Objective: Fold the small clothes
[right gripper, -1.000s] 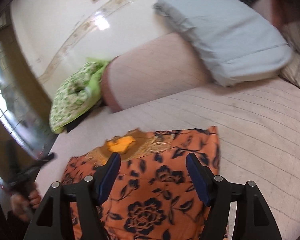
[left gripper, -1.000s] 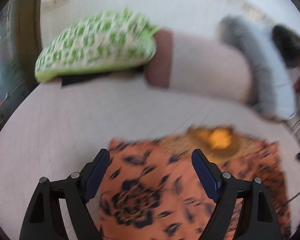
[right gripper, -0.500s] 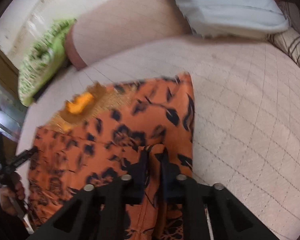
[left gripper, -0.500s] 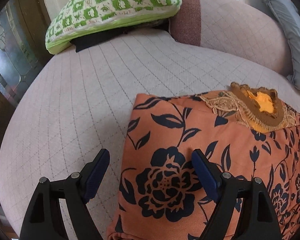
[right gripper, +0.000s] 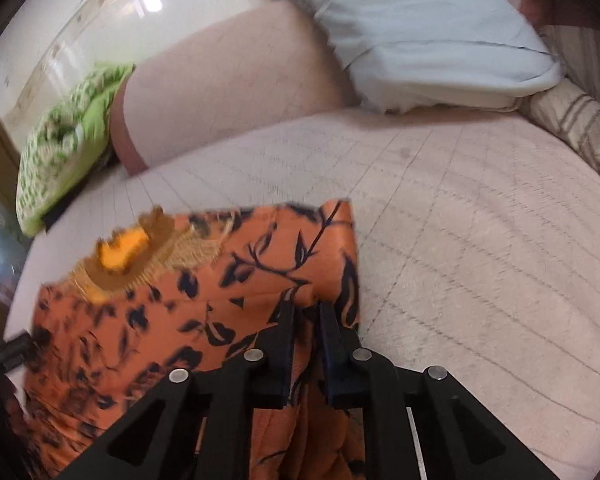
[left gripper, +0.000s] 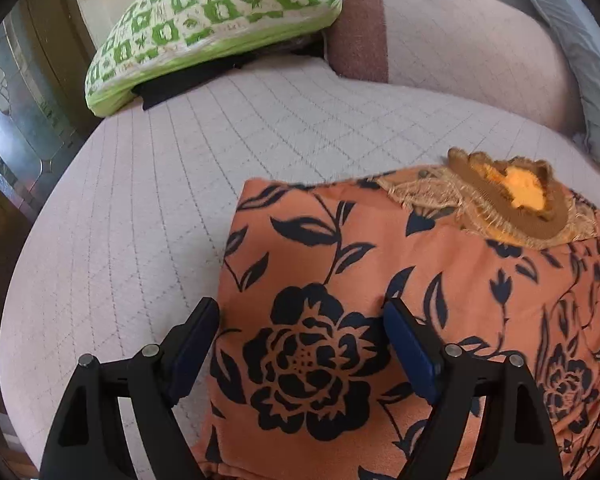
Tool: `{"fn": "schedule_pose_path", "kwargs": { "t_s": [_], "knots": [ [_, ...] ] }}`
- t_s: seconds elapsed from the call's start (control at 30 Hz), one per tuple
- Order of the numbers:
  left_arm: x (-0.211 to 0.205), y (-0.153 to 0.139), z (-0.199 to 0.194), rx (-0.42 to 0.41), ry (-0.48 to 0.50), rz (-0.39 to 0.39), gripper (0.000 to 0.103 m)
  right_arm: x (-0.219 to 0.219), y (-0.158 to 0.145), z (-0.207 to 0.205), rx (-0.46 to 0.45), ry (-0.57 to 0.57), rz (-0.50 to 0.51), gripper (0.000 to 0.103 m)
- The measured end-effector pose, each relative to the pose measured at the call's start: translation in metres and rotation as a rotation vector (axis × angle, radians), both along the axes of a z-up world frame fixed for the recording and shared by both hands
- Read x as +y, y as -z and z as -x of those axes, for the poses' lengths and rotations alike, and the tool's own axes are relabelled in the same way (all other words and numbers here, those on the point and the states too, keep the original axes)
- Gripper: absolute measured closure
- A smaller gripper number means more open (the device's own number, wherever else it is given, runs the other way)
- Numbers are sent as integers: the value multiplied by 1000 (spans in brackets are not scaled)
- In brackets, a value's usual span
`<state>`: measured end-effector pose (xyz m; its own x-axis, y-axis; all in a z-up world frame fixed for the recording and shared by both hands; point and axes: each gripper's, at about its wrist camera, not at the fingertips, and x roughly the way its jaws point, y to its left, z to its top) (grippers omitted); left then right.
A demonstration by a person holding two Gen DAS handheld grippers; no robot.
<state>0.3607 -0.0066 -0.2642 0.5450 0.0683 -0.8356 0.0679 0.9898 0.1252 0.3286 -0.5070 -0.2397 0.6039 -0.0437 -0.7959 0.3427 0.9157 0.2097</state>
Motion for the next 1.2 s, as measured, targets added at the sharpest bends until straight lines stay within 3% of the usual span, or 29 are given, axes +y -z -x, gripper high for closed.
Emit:
{"fn": "schedule_pose_path", "kwargs": {
  "t_s": [0.1, 0.17, 0.3, 0.37, 0.4, 0.53, 0.67, 0.83, 0.87, 0.93, 0.97, 1.0, 1.13, 1.2],
  "knots": [
    [2, -6, 5, -26, -4, -4, 18, 9, -34, 19, -167, -12, 25, 89],
    [1, -3, 7, -21, 1, -24, 18, 24, -37, 19, -176, -97, 1, 89],
    [2, 12, 11, -7, -14, -70, 17, 68, -12, 9, -46, -309, -85, 89],
    [3, 9, 15, -11, -19, -81, 17, 91, 17, 2, 115, -384, -59, 88],
    [4, 7, 18, -13, -20, -88, 17, 93, 26, 2, 143, -384, -46, 88],
    [15, -5, 48, -20, -35, -50, 17, 75, 14, 19, 113, -324, -114, 88],
    [32, -24, 92, -71, -48, -18, 17, 54, -16, 60, 22, -273, -106, 88],
    [52, -37, 175, -111, -51, 33, 17, 47, -59, 126, -148, -234, -116, 87],
    [52, -38, 189, -102, -35, 41, 17, 51, -63, 131, -166, -233, -122, 81],
    [50, -40, 218, -87, 16, 33, 17, 57, -76, 158, -200, -247, -117, 58],
    [49, -41, 229, -88, 33, 13, 17, 62, -84, 172, -212, -253, -105, 31],
    [49, -43, 242, -90, 49, -12, 17, 66, -91, 191, -236, -263, -92, 25],
    [64, -50, 278, -78, 64, -70, 17, 76, -105, 236, -190, -320, -38, 25],
    [83, -52, 289, -62, 42, -70, 17, 72, -107, 258, -175, -311, -64, 25]
  ]
}}
